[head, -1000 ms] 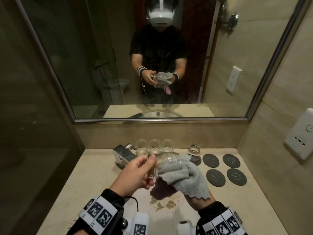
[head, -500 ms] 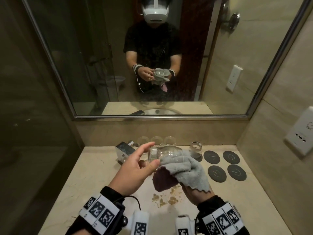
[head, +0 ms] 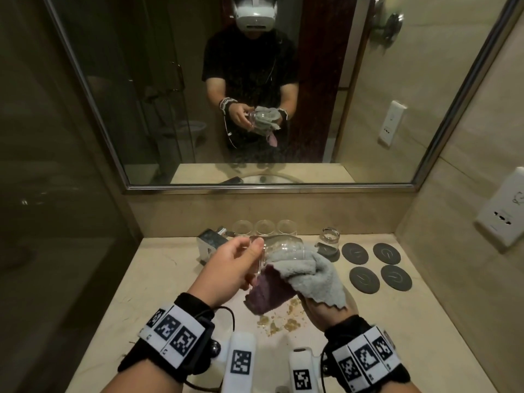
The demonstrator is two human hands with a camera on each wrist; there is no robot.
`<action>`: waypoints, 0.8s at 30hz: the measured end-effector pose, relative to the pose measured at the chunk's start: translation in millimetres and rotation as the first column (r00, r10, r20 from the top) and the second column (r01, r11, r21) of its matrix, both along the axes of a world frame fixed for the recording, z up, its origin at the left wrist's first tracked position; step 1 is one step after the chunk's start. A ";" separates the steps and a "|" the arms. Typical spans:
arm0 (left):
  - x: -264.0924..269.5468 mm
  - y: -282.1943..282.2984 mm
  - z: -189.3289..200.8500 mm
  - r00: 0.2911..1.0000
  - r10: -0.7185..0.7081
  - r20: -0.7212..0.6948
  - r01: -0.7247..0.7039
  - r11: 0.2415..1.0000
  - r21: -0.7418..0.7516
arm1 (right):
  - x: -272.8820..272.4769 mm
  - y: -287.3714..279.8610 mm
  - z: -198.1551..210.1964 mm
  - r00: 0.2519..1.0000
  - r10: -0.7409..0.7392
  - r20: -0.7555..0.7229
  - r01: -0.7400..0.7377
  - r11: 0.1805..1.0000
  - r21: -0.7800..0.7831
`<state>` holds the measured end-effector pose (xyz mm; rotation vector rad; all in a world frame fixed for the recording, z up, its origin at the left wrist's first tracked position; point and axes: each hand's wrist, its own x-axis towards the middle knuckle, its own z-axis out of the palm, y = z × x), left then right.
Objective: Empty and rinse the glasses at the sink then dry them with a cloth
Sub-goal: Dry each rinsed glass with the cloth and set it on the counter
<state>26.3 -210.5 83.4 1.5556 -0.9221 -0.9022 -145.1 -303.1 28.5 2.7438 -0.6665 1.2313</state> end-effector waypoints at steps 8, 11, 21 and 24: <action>-12.8 -12.8 7.1 1.000 -0.020 -0.015 0.020 0.999 0.028 | -6.1 -35.1 -26.2 0.981 -0.180 -0.074 0.169 0.977 -0.131; -16.8 -18.5 10.0 1.000 0.001 0.028 -0.001 1.000 0.017 | -8.8 -40.4 -38.2 0.941 -0.337 -0.034 0.325 0.926 -0.195; -44.9 -28.2 13.8 0.996 0.038 0.076 -0.039 0.999 0.010 | -36.3 -46.6 -24.4 0.991 0.042 0.130 -0.025 0.991 -0.134; -49.0 -23.9 11.6 0.984 -0.016 0.178 0.022 0.999 -0.030 | -35.7 -47.3 -13.8 0.968 0.159 0.195 -0.176 0.982 0.073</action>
